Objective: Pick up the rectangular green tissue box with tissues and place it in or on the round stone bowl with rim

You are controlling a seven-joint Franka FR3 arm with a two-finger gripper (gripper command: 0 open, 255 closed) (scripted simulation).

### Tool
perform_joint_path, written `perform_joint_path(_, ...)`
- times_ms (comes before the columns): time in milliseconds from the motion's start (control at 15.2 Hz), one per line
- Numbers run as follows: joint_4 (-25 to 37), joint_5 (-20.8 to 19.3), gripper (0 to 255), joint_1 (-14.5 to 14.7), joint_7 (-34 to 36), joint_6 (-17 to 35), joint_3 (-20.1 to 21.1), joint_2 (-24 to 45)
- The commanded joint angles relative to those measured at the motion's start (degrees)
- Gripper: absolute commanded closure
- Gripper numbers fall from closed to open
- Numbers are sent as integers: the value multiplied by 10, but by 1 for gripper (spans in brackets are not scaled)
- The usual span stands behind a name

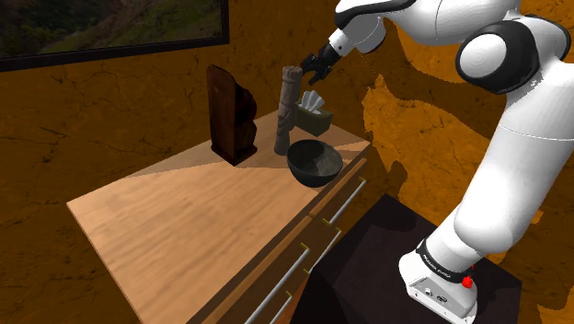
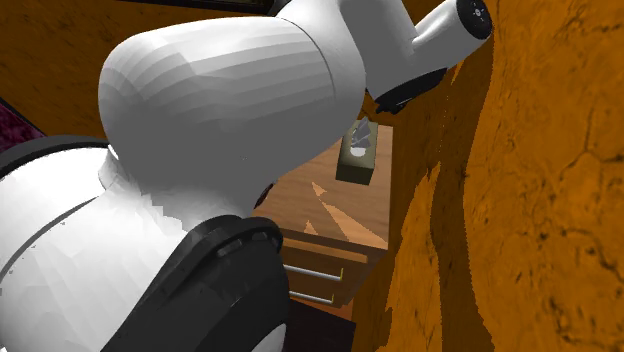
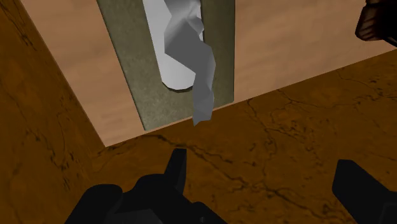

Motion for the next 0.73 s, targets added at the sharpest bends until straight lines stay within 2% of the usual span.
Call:
perform_joint_path(0, 3, 4, 0, -22, -5, -53, -9, 35)
perform_joint_path(264, -2, 10, 0, -21, -9, -34, 1, 47)
perform_joint_path(660, -2, 7, 0, -29, -7, -32, 11, 46)
